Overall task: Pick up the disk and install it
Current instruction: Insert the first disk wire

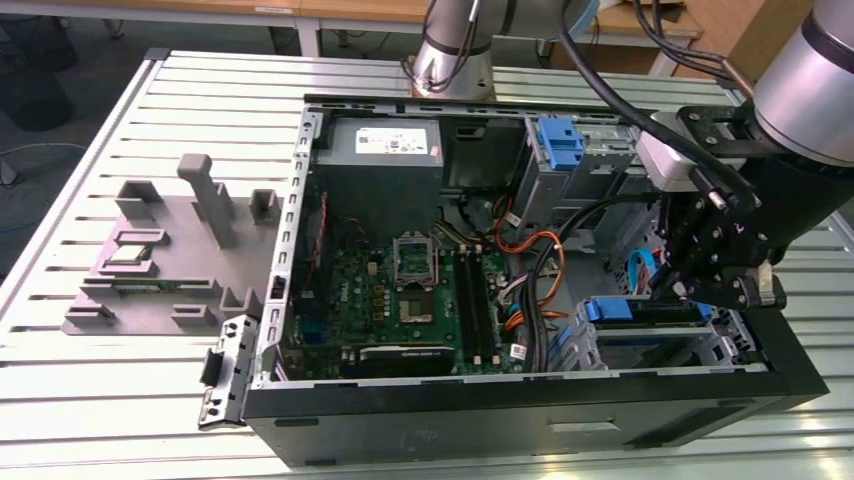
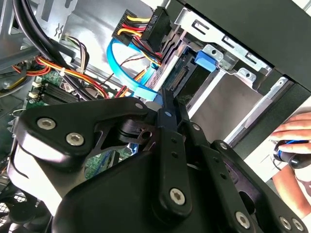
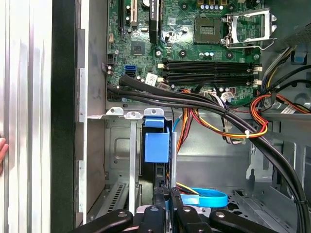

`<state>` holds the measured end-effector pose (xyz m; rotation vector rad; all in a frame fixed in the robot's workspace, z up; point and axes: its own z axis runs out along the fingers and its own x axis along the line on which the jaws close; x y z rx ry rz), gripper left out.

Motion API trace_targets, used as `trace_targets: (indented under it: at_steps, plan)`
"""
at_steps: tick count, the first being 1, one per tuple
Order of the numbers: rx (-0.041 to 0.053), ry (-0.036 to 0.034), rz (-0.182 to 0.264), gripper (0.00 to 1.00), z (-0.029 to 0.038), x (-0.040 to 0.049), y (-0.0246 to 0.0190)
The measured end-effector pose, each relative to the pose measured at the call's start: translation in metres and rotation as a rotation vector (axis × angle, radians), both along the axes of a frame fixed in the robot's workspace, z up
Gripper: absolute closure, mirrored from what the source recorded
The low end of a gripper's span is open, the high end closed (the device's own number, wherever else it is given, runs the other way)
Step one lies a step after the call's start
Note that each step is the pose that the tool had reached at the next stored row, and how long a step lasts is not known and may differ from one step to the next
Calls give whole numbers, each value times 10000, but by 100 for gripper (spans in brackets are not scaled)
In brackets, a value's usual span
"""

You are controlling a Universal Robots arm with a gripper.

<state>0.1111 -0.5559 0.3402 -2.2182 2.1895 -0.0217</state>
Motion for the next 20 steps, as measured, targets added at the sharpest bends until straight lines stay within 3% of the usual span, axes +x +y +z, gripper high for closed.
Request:
trace_targets:
  at_steps: [20]
  plan:
    - [0, 0, 0, 84, -36, 0, -7]
